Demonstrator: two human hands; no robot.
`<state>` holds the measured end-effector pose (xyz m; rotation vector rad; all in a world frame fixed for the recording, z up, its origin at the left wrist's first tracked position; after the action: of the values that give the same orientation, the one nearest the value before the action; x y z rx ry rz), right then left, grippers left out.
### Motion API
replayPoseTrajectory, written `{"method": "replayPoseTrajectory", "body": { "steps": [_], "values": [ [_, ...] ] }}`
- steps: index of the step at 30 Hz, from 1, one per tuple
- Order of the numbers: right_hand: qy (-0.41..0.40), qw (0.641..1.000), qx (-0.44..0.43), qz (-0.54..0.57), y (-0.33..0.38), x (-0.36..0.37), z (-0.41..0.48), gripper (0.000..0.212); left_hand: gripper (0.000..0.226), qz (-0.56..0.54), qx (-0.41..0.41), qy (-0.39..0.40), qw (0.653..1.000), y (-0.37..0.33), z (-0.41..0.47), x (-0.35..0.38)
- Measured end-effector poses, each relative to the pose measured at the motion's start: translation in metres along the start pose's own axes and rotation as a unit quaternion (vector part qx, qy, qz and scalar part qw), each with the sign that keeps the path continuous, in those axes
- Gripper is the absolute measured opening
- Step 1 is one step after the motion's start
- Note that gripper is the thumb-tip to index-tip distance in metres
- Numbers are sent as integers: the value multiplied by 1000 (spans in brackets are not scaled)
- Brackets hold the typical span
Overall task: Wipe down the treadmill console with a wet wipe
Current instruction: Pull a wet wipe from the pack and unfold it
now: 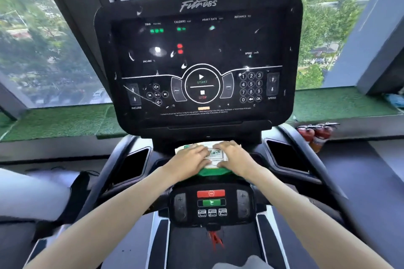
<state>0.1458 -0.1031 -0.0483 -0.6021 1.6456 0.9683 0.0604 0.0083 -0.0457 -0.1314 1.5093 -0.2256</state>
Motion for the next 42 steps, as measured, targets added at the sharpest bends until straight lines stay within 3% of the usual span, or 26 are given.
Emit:
{"method": "replayPoseTrajectory", "body": {
  "steps": [2, 5, 9, 13, 17, 21, 23, 28, 36, 39, 42],
  "values": [
    [-2, 1000, 1, -13, 3, 3, -1, 65, 54, -30, -14, -3, 999, 1, 1, -3],
    [2, 1000, 23, 6, 4, 0, -4, 75, 35, -44, -17, -39, 998, 3, 5, -15],
    [-42, 997, 32, 55, 4, -13, -12, 87, 21, 64, 16, -111, 992, -3, 9, -39],
    [-142, 988, 29, 56, 5, -26, -24, 62, 28, 124, 14, -150, 981, -14, 15, -56],
    [-105, 994, -41, 1, 15, -21, -18, 40, 39, 74, -8, -157, 985, -13, 15, -60],
    [-79, 997, -23, 10, 10, -14, -7, 36, 29, 30, -1, -102, 994, -4, 11, -41],
    [-61, 998, -5, 25, 5, -9, -4, 40, 6, -18, 5, -70, 997, 1, 10, -27],
    [-47, 998, 7, 41, 2, -3, -3, 60, 14, -114, -82, -47, 989, 10, 12, -18],
    [-52, 998, 16, 41, 2, -3, -3, 71, 24, 50, -50, 80, 994, -21, 19, -17],
    [-53, 997, 18, 45, 3, -3, -3, 71, 32, 71, -87, 93, 989, -27, 25, -25],
    [-53, 997, 19, 45, 3, -4, -4, 71, 25, 59, -90, 111, 988, -25, 29, -25]
  ]
}}
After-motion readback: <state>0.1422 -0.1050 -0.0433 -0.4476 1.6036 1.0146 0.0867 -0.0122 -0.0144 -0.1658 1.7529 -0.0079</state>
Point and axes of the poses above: each hand's wrist, its own z-axis towards the middle knuckle, its own x-axis out of the palm, y = z × x, the point moved 5 cm from there along z, towards the middle knuckle, and after that the axes turned 10 degrees about -z, right-handed, at the moved point
